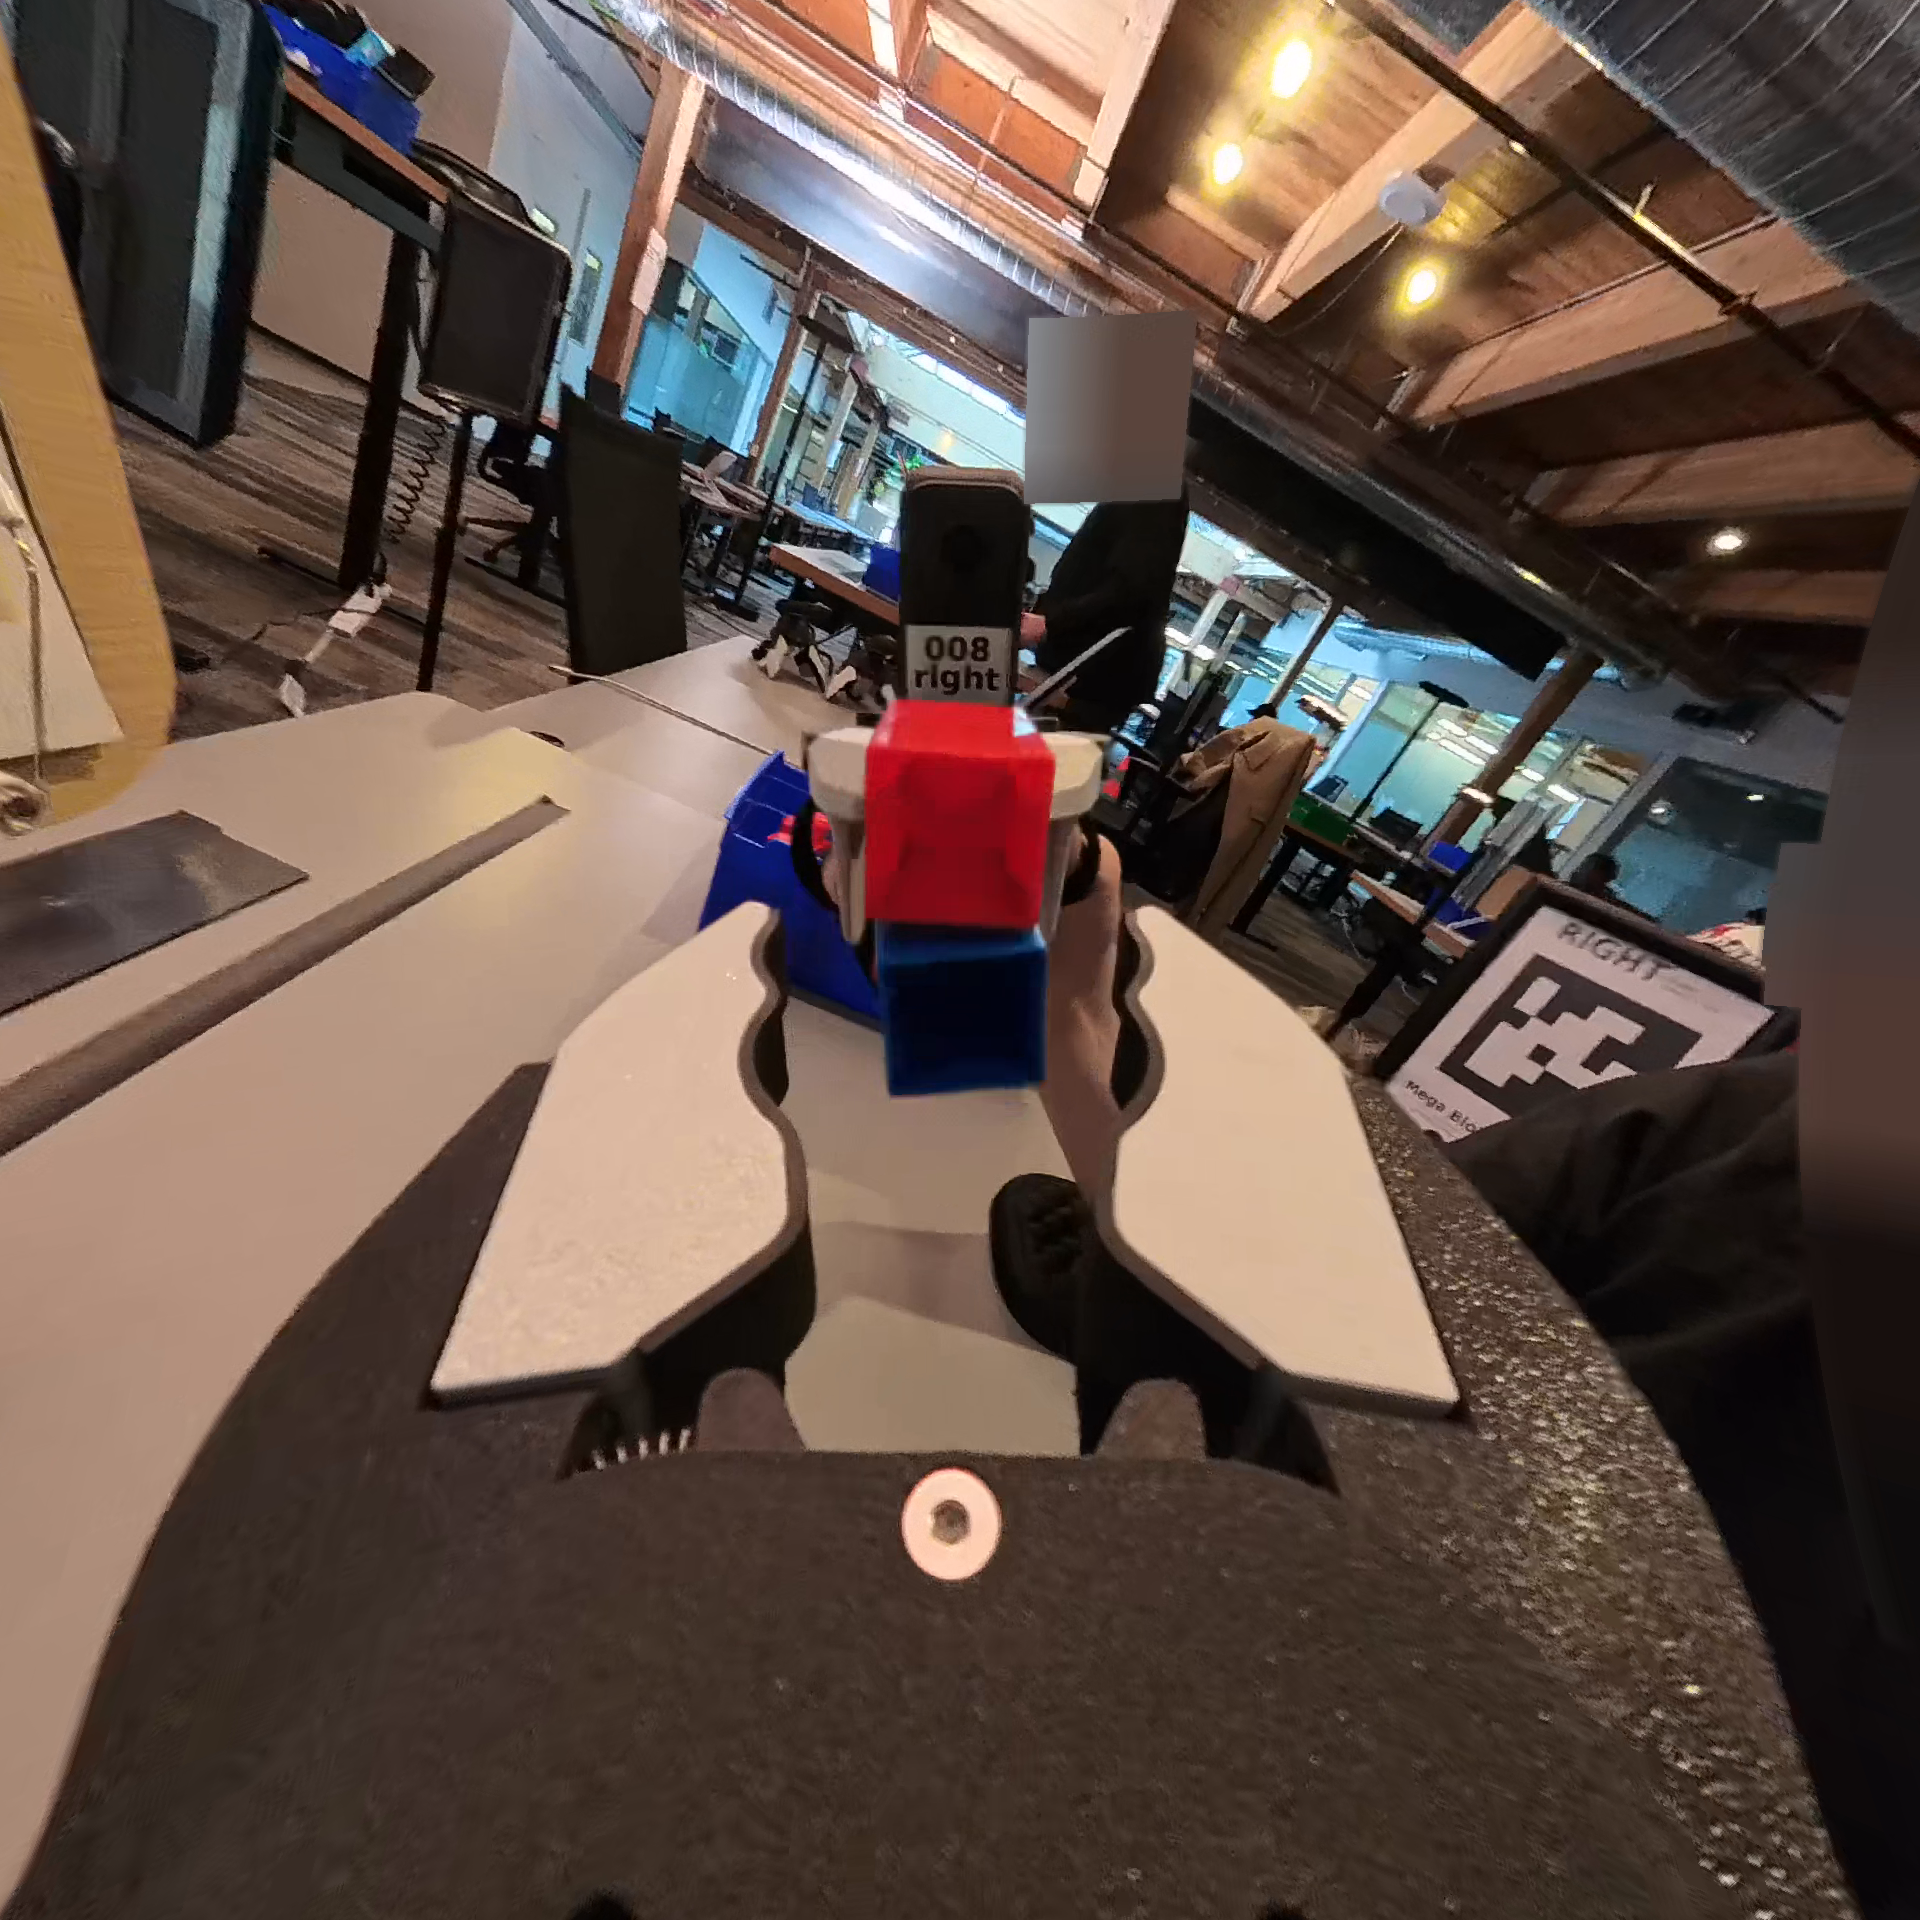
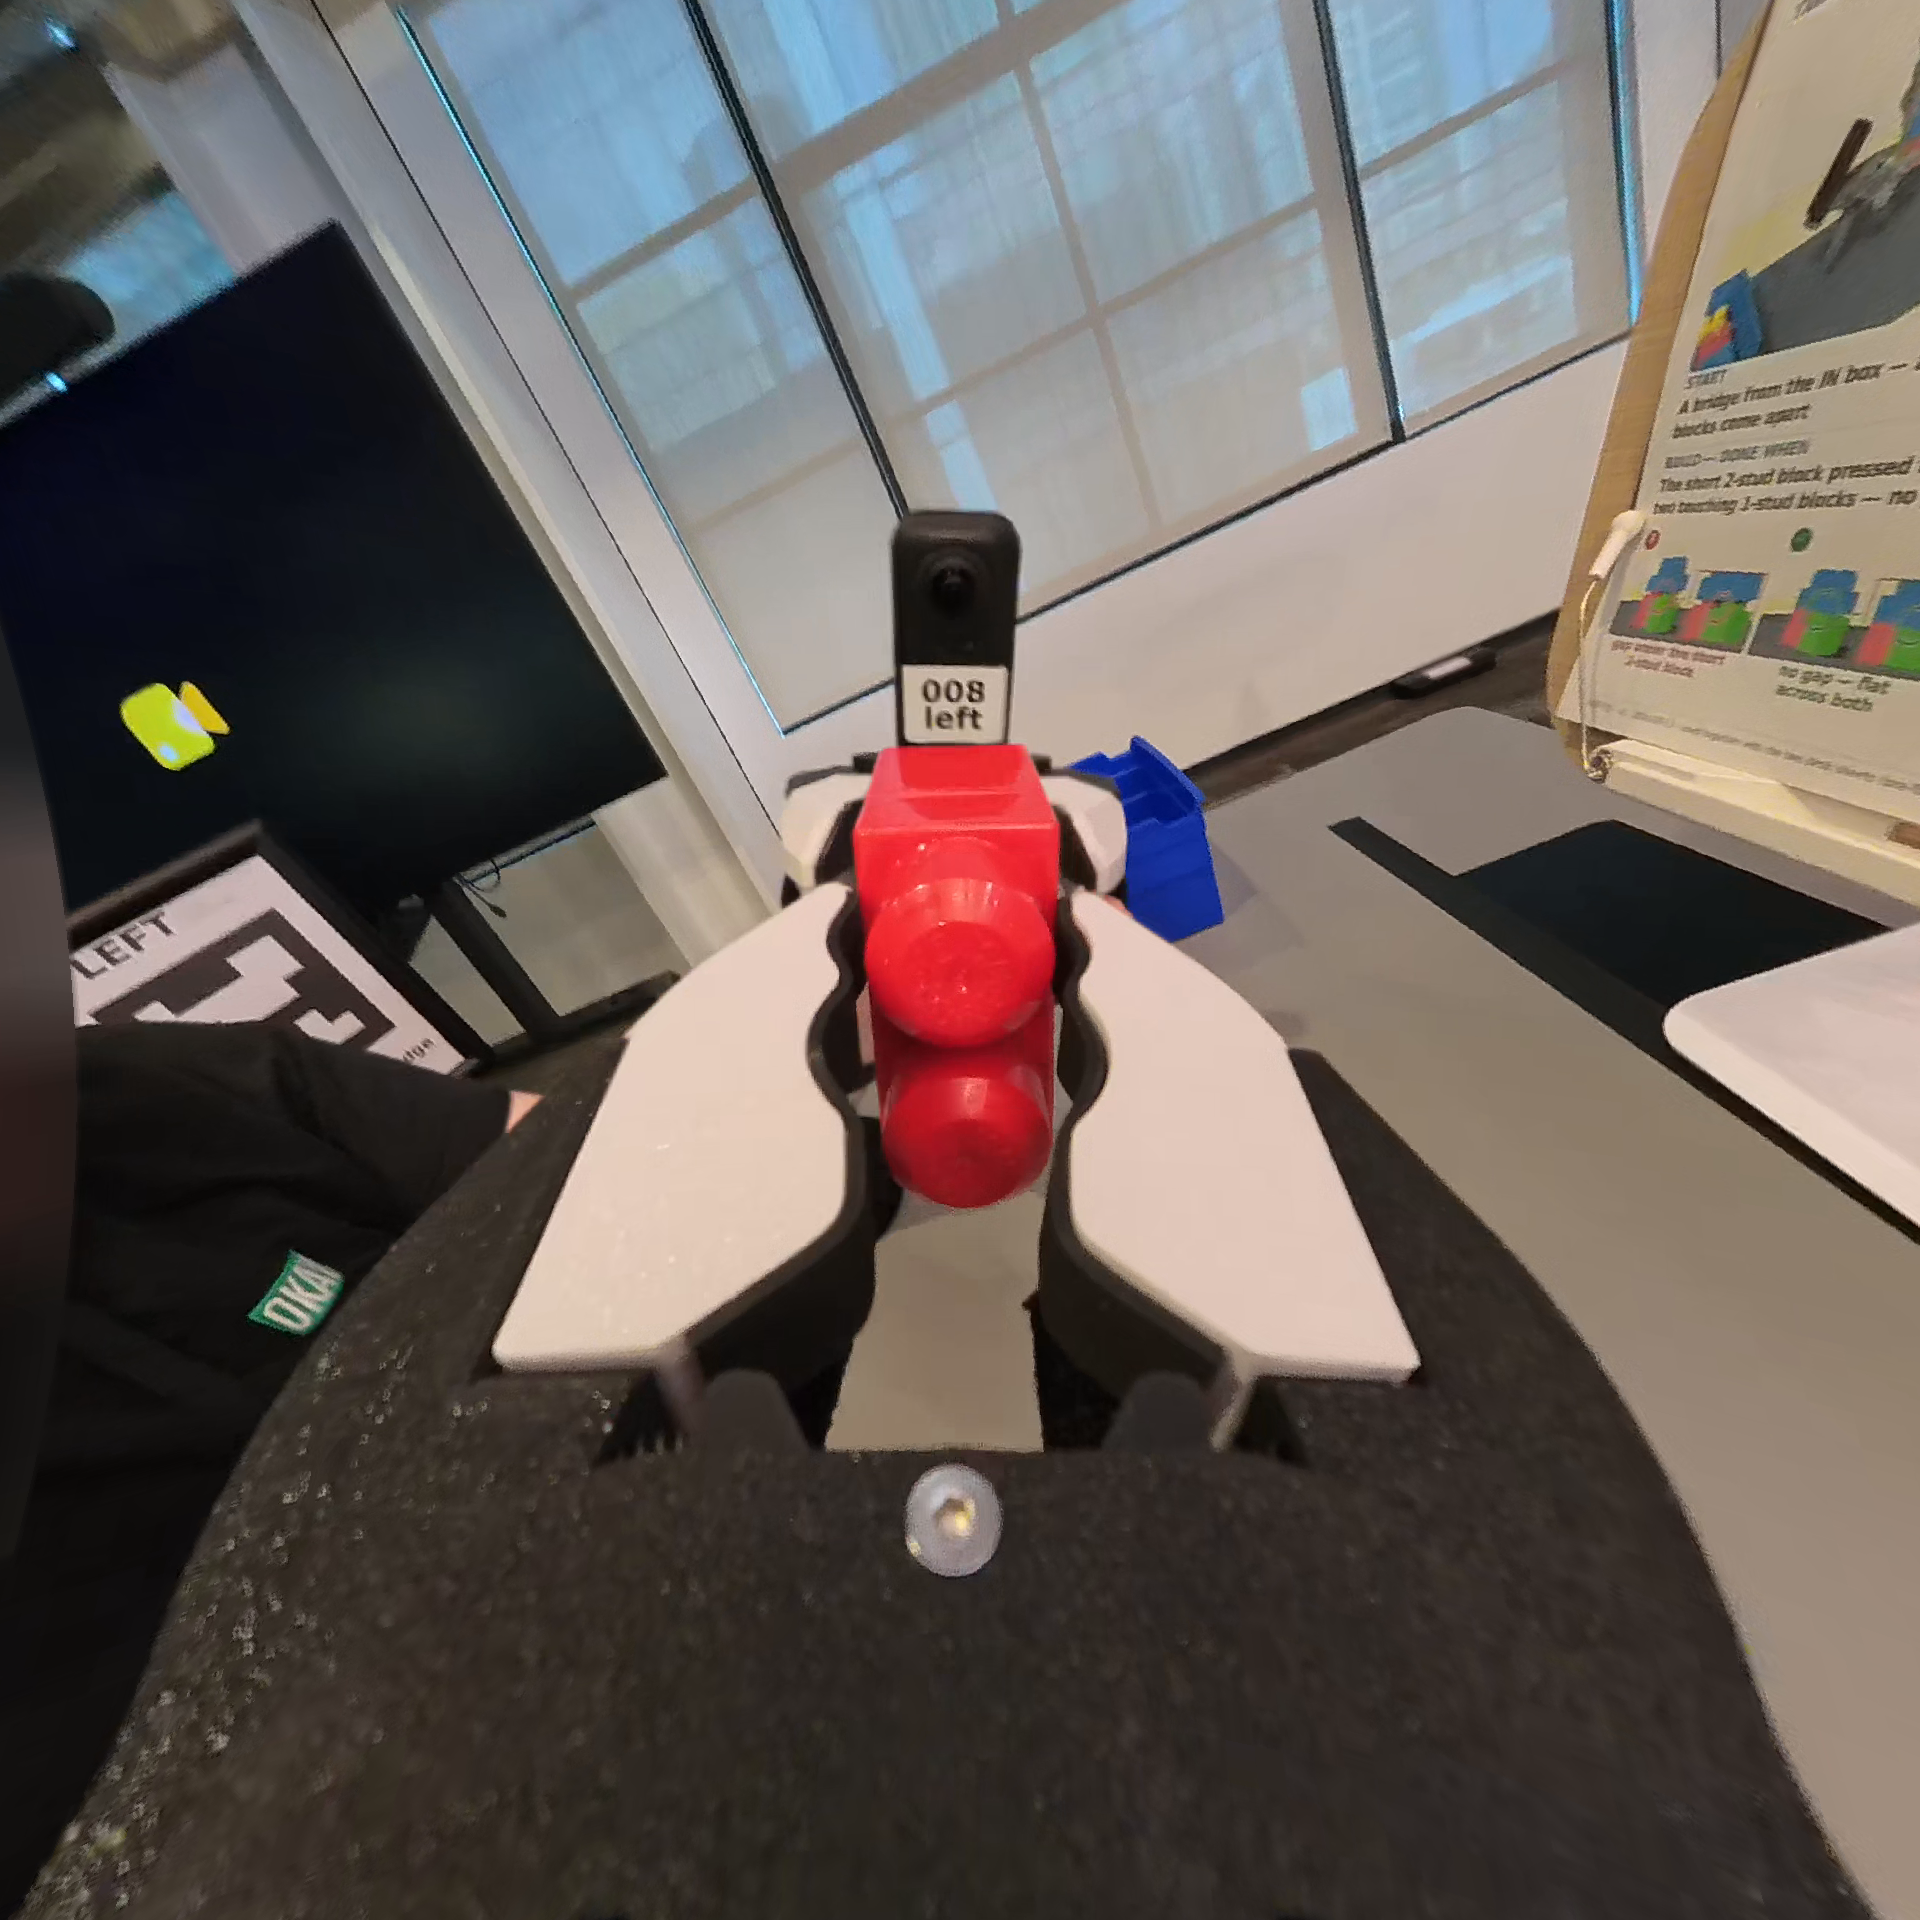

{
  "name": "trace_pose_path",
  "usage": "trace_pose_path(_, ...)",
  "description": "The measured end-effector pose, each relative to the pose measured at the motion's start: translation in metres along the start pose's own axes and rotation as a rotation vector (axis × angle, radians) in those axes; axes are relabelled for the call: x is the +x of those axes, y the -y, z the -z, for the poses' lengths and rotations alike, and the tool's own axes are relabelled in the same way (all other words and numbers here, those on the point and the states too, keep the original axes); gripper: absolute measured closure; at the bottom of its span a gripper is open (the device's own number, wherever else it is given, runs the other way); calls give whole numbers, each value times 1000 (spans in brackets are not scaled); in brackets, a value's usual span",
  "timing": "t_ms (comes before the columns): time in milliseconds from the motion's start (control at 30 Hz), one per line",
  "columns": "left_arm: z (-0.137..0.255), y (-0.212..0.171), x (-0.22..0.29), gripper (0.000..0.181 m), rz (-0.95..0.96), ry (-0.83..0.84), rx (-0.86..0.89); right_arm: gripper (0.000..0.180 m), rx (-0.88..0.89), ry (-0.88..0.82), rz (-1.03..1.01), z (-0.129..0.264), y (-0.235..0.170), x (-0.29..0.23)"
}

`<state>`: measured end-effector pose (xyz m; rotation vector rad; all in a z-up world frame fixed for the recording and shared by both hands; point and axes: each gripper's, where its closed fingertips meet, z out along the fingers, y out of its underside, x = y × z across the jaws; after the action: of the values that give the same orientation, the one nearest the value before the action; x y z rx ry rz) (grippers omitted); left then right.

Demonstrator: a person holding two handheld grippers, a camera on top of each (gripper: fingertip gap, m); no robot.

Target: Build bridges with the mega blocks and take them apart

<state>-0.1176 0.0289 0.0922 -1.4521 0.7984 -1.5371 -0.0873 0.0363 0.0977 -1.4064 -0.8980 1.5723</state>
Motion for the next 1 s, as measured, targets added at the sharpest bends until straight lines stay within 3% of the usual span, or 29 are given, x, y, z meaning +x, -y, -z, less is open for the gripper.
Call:
trace_pose_path(200, -19, -25, 0, 123, 55, -51, -91, 146, 22, -13, 31, 4, 5, 0)
trace_pose_path(300, -25, -30, 1, 144, 38, -53, -95, 146, 12, -23, 39, 2, 3, 1)
trace_pose_path(467, -23, -23, 2, 145, -1, -35, -53, 145, 26, -28, 81, 1, 6, -2)
trace_pose_path(600, -17, -10, 6, 145, -14, -20, 4, 125, 0, -139, 142, 4, 5, 9)
trace_pose_path(700, -14, -6, 9, 145, -13, -26, 10, 120, -43, -110, 140, -2, -3, 5)
trace_pose_path(767, -14, -7, 10, 145, -18, -29, 5, 126, -43, -79, 137, -7, -5, 1)
trace_pose_path(800, -14, -7, 9, 145, -17, -24, 1, 144, -37, -36, 133, -9, -5, -4)
trace_pose_path(1000, -16, -14, 11, 145, -13, -45, -35, 146, -53, 9, 65, -8, -8, -6)
